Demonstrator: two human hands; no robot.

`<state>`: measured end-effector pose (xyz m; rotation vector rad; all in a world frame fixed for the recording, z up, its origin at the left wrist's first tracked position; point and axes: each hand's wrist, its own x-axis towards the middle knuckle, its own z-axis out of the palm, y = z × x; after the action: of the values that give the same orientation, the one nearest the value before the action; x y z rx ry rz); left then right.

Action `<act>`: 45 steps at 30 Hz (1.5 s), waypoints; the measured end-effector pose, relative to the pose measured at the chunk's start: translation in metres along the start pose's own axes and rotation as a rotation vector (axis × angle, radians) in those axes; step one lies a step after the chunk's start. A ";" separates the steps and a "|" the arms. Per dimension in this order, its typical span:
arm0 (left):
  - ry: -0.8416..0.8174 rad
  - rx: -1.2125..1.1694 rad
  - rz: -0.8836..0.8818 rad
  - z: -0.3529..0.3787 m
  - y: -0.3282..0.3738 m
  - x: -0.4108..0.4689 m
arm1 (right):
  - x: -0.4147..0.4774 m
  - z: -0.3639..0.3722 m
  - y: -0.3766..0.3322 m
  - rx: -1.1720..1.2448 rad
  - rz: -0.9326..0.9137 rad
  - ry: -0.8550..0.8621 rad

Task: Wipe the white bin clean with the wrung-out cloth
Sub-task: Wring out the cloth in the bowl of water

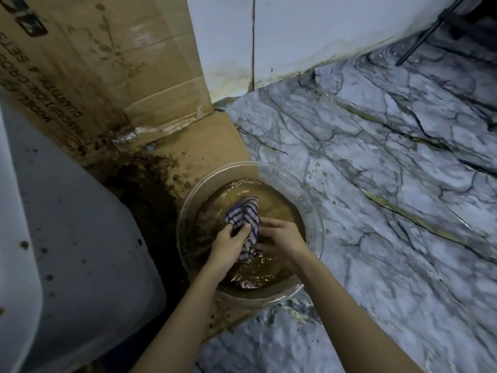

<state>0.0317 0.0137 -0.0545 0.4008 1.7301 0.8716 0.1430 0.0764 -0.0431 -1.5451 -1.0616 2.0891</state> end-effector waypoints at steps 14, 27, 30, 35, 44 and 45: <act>-0.074 -0.151 -0.200 -0.008 0.005 0.004 | 0.008 0.008 0.007 -0.073 0.238 -0.148; -0.280 -0.628 -0.096 -0.004 0.021 0.001 | -0.013 0.000 -0.006 0.450 0.276 -0.392; -0.428 -0.584 -0.108 -0.005 0.026 -0.003 | -0.015 0.003 -0.004 0.393 0.253 -0.484; -0.431 -0.529 -0.001 -0.009 0.035 0.001 | -0.022 0.009 -0.009 0.334 0.248 -0.545; -0.222 -0.255 0.035 -0.003 0.051 0.014 | -0.022 0.020 -0.020 -0.059 0.149 -0.286; -0.188 -0.242 0.042 0.000 0.052 0.014 | -0.022 0.022 -0.019 -0.153 0.093 -0.248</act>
<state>0.0188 0.0577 -0.0264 0.3462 1.4292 1.0268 0.1276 0.0673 -0.0117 -1.4549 -1.2841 2.3601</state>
